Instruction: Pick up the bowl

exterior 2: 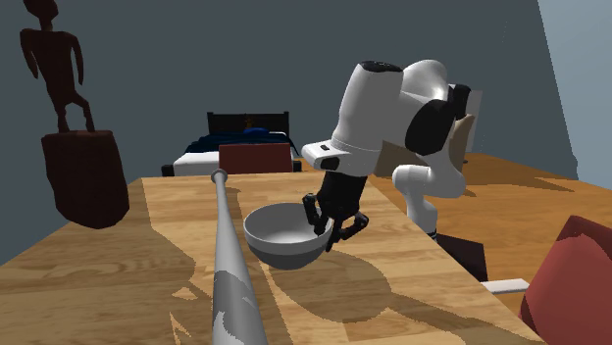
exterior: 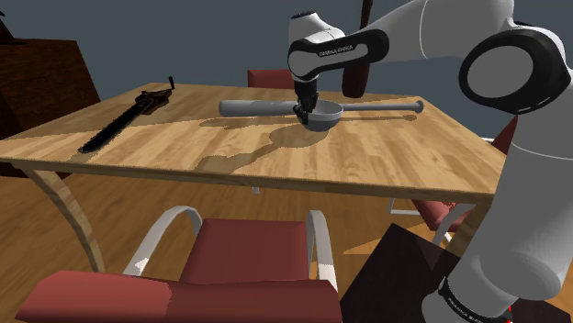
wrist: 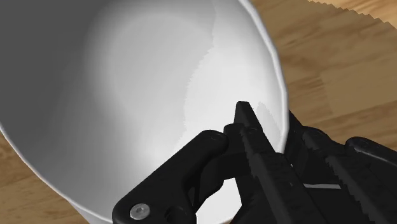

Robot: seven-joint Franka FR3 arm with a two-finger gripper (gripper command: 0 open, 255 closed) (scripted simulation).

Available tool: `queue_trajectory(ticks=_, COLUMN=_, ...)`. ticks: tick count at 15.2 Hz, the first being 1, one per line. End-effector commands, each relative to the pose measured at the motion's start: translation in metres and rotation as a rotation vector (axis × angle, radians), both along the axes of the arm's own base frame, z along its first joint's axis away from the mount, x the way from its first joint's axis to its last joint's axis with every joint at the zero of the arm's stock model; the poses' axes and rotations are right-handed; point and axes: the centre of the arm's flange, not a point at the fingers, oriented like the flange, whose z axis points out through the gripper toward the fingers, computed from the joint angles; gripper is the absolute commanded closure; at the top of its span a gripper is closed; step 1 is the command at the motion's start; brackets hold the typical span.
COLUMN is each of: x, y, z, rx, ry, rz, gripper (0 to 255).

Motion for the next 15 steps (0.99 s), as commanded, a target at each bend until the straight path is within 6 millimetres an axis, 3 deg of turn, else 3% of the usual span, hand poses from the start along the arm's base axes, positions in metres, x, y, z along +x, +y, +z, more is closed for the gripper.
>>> queue_trajectory(ticks=1, x=0.0, y=0.0, z=0.0, rx=0.0, ry=0.0, rz=0.0, gripper=255)
queue_trajectory(ticks=7, x=0.001, y=0.0, z=-0.001, rx=0.0, ry=0.0, rz=0.0, gripper=255)
queue_trajectory(ticks=15, x=0.001, y=0.0, z=0.042, rx=0.0, ry=0.0, rz=0.0, gripper=255)
